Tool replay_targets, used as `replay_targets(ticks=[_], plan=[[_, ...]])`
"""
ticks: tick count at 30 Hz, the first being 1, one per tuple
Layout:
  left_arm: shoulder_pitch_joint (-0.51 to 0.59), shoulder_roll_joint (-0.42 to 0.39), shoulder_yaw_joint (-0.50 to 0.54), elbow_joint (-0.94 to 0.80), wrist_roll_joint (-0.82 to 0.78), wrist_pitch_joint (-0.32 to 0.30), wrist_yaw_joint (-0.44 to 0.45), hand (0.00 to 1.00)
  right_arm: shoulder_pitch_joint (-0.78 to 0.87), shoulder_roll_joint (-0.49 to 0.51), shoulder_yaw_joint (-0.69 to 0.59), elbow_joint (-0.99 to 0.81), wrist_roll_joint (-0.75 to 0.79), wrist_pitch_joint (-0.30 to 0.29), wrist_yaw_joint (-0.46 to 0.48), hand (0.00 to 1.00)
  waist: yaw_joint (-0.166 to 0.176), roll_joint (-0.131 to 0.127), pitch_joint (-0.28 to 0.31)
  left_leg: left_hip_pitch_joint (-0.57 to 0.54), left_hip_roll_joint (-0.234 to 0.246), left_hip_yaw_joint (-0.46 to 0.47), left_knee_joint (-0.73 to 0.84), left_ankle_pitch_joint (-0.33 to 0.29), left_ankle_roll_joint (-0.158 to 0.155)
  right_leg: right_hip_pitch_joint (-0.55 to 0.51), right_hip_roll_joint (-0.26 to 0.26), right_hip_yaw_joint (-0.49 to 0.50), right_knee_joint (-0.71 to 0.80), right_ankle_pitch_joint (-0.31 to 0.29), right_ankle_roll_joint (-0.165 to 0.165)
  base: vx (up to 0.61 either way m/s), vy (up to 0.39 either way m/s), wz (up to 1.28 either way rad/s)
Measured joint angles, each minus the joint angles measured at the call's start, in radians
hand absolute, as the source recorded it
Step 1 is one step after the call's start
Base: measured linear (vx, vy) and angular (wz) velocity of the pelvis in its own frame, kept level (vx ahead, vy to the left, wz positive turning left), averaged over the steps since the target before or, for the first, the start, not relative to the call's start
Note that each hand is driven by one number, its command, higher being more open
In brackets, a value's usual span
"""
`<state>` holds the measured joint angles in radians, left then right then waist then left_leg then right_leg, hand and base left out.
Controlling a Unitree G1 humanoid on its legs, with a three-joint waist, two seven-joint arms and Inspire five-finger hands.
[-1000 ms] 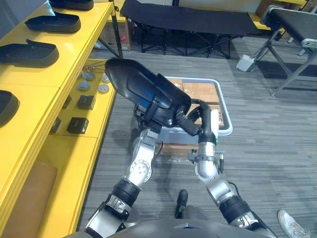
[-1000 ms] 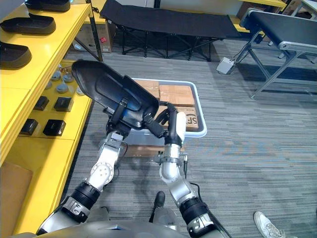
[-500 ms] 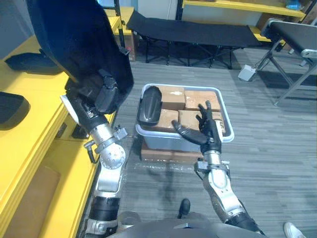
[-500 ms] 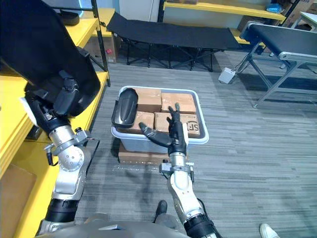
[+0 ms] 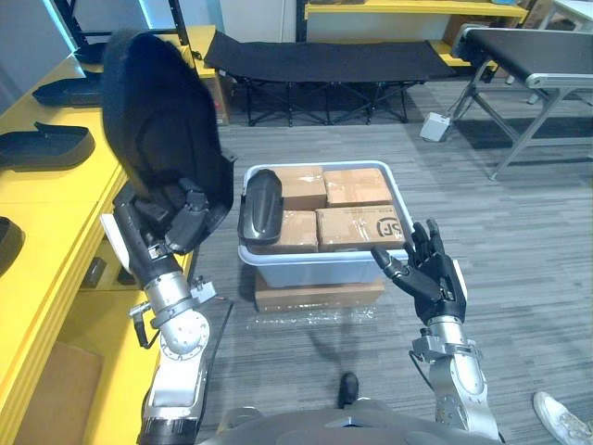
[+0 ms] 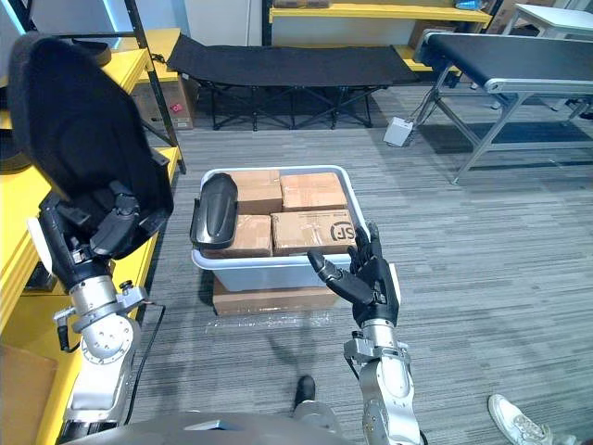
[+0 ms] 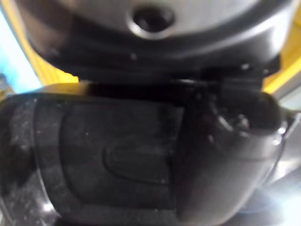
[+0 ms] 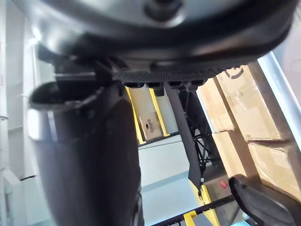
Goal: Walk over and take three plastic housings, then place them on the shelf
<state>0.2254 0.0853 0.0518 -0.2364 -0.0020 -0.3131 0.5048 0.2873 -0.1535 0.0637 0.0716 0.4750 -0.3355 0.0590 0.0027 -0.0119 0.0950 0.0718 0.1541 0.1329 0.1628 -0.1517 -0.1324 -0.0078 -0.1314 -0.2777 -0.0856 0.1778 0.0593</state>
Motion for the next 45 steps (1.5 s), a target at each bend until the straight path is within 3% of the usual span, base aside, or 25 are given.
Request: replay_targets(ticks=[2, 7, 11, 15, 17, 19, 20, 21, 24, 28, 29, 30, 32, 33, 36, 42, 45], plan=[[0.019, 0.0, 0.018, -0.001, -0.038, 0.0, -0.032, 0.0, -0.005, -0.001, 0.008, 0.0, -0.001, 0.031, -0.001, 1.0, 0.007, 0.004, -0.002, -0.012, -0.003, -0.026, 0.001, 0.002, 0.002, 0.009, -0.005, -0.028, 0.0, -0.002, 0.002, 0.0, 0.014, 0.4], [0.058, -0.003, 0.144, -0.054, -0.051, 0.0, -0.052, 0.0, -0.075, -0.019, 0.062, 0.004, -0.047, 0.086, -0.001, 1.0, 0.076, 0.005, -0.002, -0.04, -0.013, -0.138, 0.001, 0.023, 0.004, 0.052, -0.017, -0.149, 0.0, -0.017, 0.005, -0.01, -0.011, 0.66], [0.137, -0.032, 0.313, -0.15, -0.05, -0.007, -0.053, 0.0, -0.159, -0.036, 0.072, 0.008, -0.046, 0.09, 0.0, 1.0, 0.159, 0.003, -0.003, -0.065, -0.037, -0.245, -0.013, 0.046, 0.01, 0.092, -0.035, -0.256, 0.0, -0.029, 0.017, 0.0, -0.003, 0.77], [0.262, -0.086, 0.467, -0.197, -0.075, -0.059, -0.05, 0.0, -0.253, -0.037, 0.168, 0.042, -0.046, 0.09, -0.003, 1.0, 0.249, -0.013, -0.013, -0.073, -0.059, -0.304, -0.024, 0.052, 0.016, 0.116, -0.052, -0.315, 0.0, -0.045, 0.03, -0.01, 0.042, 0.45], [0.279, -0.091, 0.474, -0.199, -0.08, -0.073, -0.056, 0.0, -0.273, -0.036, 0.203, 0.044, -0.057, 0.092, -0.007, 1.0, 0.264, -0.021, -0.018, -0.093, -0.069, -0.338, -0.024, 0.053, 0.017, 0.121, -0.055, -0.324, 0.002, -0.059, 0.042, -0.02, 0.018, 0.59], [0.279, -0.09, 0.459, -0.199, -0.131, -0.096, -0.117, 0.0, -0.28, -0.036, 0.221, 0.033, -0.079, 0.111, -0.034, 1.0, 0.252, -0.03, -0.025, -0.131, -0.087, -0.424, -0.026, 0.072, 0.035, 0.128, -0.034, -0.261, 0.016, -0.103, 0.07, 0.04, -0.016, 1.01], [0.277, -0.09, 0.453, -0.199, -0.14, -0.097, -0.13, 0.0, -0.278, -0.036, 0.221, 0.032, -0.079, 0.114, -0.044, 1.0, 0.244, -0.031, -0.025, -0.135, -0.091, -0.444, -0.026, 0.074, 0.036, 0.129, -0.03, -0.244, 0.025, -0.114, 0.07, 0.06, -0.038, 1.36], [0.274, -0.089, 0.423, -0.199, -0.156, -0.098, -0.17, 0.0, -0.261, -0.036, 0.21, 0.025, -0.079, 0.134, -0.079, 1.0, 0.223, -0.031, -0.025, -0.14, -0.108, -0.502, -0.03, 0.088, 0.036, 0.129, -0.028, -0.207, 0.078, -0.168, 0.066, 0.06, -0.036, 1.22], [0.274, -0.084, 0.393, -0.2, -0.155, -0.098, -0.207, 0.0, -0.213, -0.037, 0.164, 0.017, -0.078, 0.155, -0.092, 1.0, 0.213, -0.027, -0.023, -0.147, -0.123, -0.547, -0.036, 0.098, 0.029, 0.11, -0.052, -0.225, 0.18, -0.241, 0.064, 0.05, -0.024, 0.66], [0.275, -0.082, 0.35, -0.199, -0.162, -0.091, -0.23, 0.0, -0.139, -0.039, 0.09, 0.017, -0.075, 0.155, -0.072, 1.0, 0.177, -0.025, -0.02, -0.173, -0.152, -0.586, -0.039, 0.136, 0.02, 0.115, -0.083, -0.292, 0.242, -0.28, 0.063, 0.06, -0.031, 0.71], [0.274, -0.083, 0.331, -0.199, -0.175, -0.091, -0.263, 0.0, -0.113, -0.039, 0.055, 0.016, -0.077, 0.154, -0.069, 1.0, 0.159, -0.021, -0.014, -0.186, -0.158, -0.514, -0.041, 0.155, 0.055, 0.138, -0.096, -0.337, 0.242, -0.284, 0.063, 0.04, -0.006, 1.23], [0.266, -0.079, 0.31, -0.199, -0.199, -0.091, -0.308, 0.0, -0.089, -0.037, 0.012, 0.005, -0.077, 0.154, -0.07, 1.0, 0.135, -0.017, -0.002, -0.206, -0.124, -0.367, -0.038, 0.15, 0.117, 0.165, -0.103, -0.385, 0.242, -0.282, 0.064, 0.02, -0.006, 1.4], [0.248, -0.078, 0.271, -0.194, -0.201, -0.092, -0.355, 0.0, -0.056, -0.053, -0.053, -0.021, -0.075, 0.138, -0.076, 1.0, 0.102, 0.019, 0.03, -0.227, -0.061, -0.182, -0.018, 0.194, 0.109, 0.204, -0.107, -0.4, 0.256, -0.289, 0.069, -0.02, 0.069, 1.41], [0.249, -0.076, 0.254, -0.194, -0.201, -0.094, -0.37, 0.0, -0.055, -0.069, -0.07, -0.021, -0.075, 0.131, -0.079, 1.0, 0.099, 0.031, 0.037, -0.224, -0.064, -0.168, -0.028, 0.217, 0.07, 0.2, -0.119, -0.39, 0.277, -0.309, 0.085, -0.03, 0.145, 0.93], [0.257, -0.075, 0.239, -0.194, -0.202, -0.094, -0.354, 0.0, -0.089, -0.07, -0.064, -0.021, -0.074, 0.094, -0.057, 1.0, 0.116, 0.045, 0.068, -0.24, -0.075, -0.152, 0.001, 0.21, 0.067, 0.16, -0.139, -0.302, 0.327, -0.35, 0.076, -0.05, 0.079, -0.03], [0.253, -0.074, 0.22, -0.19, -0.191, -0.094, -0.267, 0.0, -0.182, -0.051, 0.01, -0.021, -0.077, 0.015, -0.065, 1.0, 0.115, 0.056, 0.157, -0.315, -0.051, -0.137, 0.284, 0.057, 0.069, 0.112, -0.176, -0.214, 0.496, -0.466, 0.1, -0.11, 0.054, -0.22], [0.242, -0.074, 0.227, -0.191, -0.191, -0.094, -0.25, 0.0, -0.185, -0.01, 0.024, -0.022, -0.079, 0.0, -0.1, 1.0, 0.128, 0.049, 0.159, -0.336, -0.061, -0.127, 0.402, -0.027, 0.087, 0.136, -0.201, -0.202, 0.521, -0.495, 0.13, 0.05, 0.149, -0.07]])
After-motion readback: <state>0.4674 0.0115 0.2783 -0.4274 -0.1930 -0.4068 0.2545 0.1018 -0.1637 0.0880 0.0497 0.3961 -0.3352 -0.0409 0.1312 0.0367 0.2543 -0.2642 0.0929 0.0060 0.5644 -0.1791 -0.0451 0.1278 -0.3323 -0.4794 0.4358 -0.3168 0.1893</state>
